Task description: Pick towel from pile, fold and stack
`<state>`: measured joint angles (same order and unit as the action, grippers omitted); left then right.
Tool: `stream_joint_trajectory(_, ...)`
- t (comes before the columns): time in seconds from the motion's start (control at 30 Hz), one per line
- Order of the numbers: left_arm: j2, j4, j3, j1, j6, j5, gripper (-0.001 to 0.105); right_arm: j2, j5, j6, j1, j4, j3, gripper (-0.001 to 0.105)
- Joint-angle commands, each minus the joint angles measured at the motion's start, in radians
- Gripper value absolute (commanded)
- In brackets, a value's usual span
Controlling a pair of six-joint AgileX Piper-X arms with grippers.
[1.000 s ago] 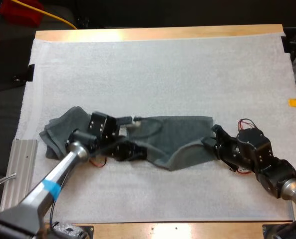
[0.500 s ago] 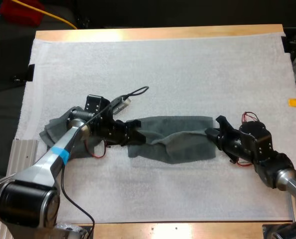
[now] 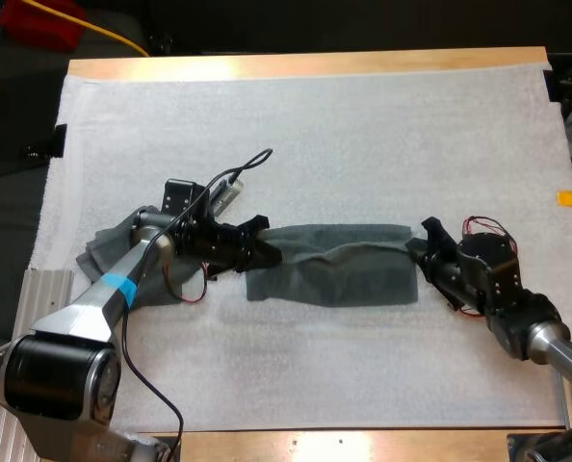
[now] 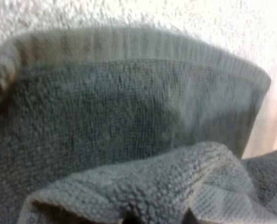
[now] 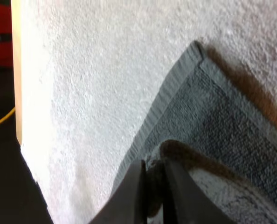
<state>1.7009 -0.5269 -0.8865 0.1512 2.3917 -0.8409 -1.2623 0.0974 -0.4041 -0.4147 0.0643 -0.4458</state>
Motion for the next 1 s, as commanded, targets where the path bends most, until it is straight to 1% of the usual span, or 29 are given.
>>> stream_joint_trajectory(0.0,-0.001,0.006,-0.008,0.0,0.012,0.025,0.003,0.002,-0.02,0.001,0.005,0.007,-0.006,0.001)
stream_joint_trajectory(0.27,-0.001,0.006,-0.008,0.0,0.012,0.076,0.003,0.002,-0.043,0.001,0.005,0.007,-0.006,0.001)
stream_joint_trajectory(0.37,-0.001,0.006,-0.008,0.0,0.012,0.08,0.003,0.002,-0.043,0.001,0.005,0.007,-0.006,0.001)
stream_joint_trajectory(0.4,-0.001,0.006,-0.008,0.0,0.012,0.08,0.006,0.002,-0.043,0.001,0.005,0.007,-0.006,0.001)
stream_joint_trajectory(0.43,-0.001,0.008,-0.008,0.0,0.012,0.08,0.011,0.002,-0.043,0.001,0.005,0.007,-0.006,0.001)
stream_joint_trajectory(0.5,-0.001,0.013,-0.008,0.0,0.012,0.08,0.026,0.002,-0.043,0.001,0.005,0.011,-0.006,0.004)
stream_joint_trajectory(0.53,-0.001,0.014,-0.008,0.0,0.012,0.08,0.034,0.002,-0.043,0.001,0.005,0.013,-0.006,0.006)
stream_joint_trajectory(0.57,-0.001,0.015,-0.008,0.0,0.011,0.074,0.047,0.002,-0.043,0.001,0.005,0.02,-0.006,0.011)
stream_joint_trajectory(0.6,-0.001,0.014,-0.008,0.0,0.01,0.065,0.056,0.002,-0.041,0.001,0.005,0.026,-0.006,0.016)
stream_joint_trajectory(0.63,-0.001,0.014,-0.008,0.0,0.004,0.056,0.065,0.002,-0.038,0.001,0.005,0.035,-0.006,0.021)
stream_joint_trajectory(0.67,-0.002,0.019,-0.008,0.0,-0.012,0.046,0.071,0.002,-0.034,0.0,0.005,0.052,-0.006,0.032)
stream_joint_trajectory(0.73,-0.009,0.029,-0.008,0.0,-0.039,0.032,0.069,0.002,-0.03,-0.021,0.005,0.089,-0.006,0.046)
stream_joint_trajectory(0.77,-0.017,0.035,-0.008,0.0,-0.053,0.028,0.068,0.002,-0.027,-0.055,0.005,0.116,-0.006,0.054)
stream_joint_trajectory(0.8,-0.025,0.038,-0.008,0.0,-0.063,0.028,0.067,0.002,-0.024,-0.085,0.005,0.135,-0.006,0.059)
stream_joint_trajectory(0.87,-0.051,0.052,-0.008,0.0,-0.094,0.035,0.067,0.002,-0.01,-0.136,0.005,0.163,-0.009,0.063)
stream_joint_trajectory(0.97,-0.101,0.069,-0.008,0.0,-0.13,0.054,0.067,0.002,0.005,-0.199,0.005,0.17,-0.009,0.063)
